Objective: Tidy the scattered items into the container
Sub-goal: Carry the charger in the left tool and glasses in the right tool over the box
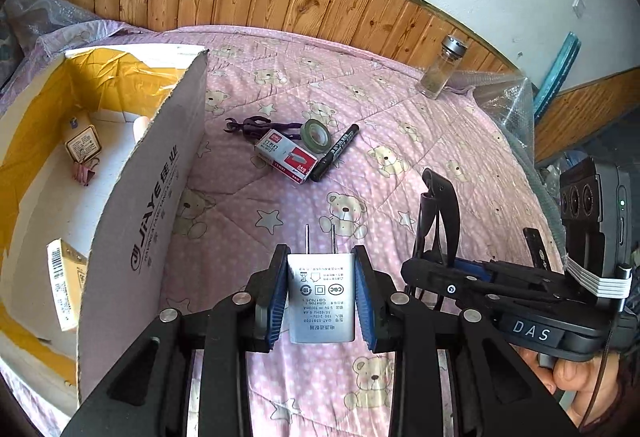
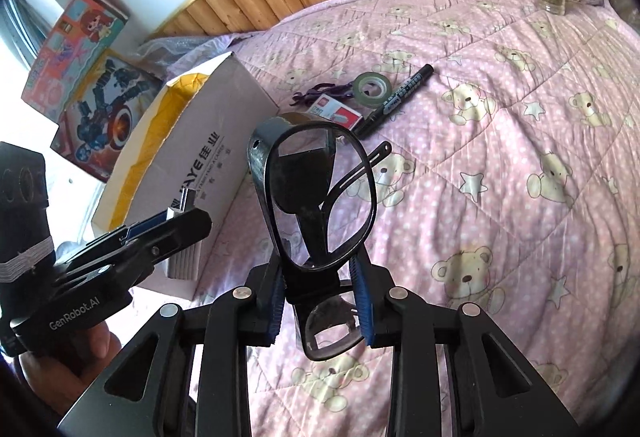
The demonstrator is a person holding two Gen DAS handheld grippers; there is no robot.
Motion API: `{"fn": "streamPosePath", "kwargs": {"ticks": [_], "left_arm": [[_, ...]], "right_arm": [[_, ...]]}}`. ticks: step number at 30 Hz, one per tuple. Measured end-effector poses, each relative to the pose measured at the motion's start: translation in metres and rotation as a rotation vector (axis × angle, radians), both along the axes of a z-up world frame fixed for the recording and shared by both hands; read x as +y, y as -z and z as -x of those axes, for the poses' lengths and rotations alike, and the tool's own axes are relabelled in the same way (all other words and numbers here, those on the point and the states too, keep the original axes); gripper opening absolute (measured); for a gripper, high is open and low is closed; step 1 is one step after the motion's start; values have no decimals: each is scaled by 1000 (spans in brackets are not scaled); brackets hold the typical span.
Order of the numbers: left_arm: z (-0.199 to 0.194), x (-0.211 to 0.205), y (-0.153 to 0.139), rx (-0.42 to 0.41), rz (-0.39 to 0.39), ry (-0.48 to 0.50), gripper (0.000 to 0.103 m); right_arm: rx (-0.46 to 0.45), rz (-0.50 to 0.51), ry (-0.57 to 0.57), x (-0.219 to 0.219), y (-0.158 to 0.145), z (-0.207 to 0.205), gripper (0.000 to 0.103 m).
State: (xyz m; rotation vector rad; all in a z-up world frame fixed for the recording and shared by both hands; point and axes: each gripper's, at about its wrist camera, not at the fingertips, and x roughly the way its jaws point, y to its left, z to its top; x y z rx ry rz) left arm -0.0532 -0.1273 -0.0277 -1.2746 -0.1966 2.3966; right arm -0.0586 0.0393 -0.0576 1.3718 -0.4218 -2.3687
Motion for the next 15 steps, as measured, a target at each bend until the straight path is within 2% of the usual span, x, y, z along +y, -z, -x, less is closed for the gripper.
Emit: {"fn": "streamPosePath", "kwargs": {"ticks": [15], "left_arm": [[-38,-26,-32,62,-37,-7,32]], "right_arm": [[50,-18,-14,-34,-29,-35,31]]}}
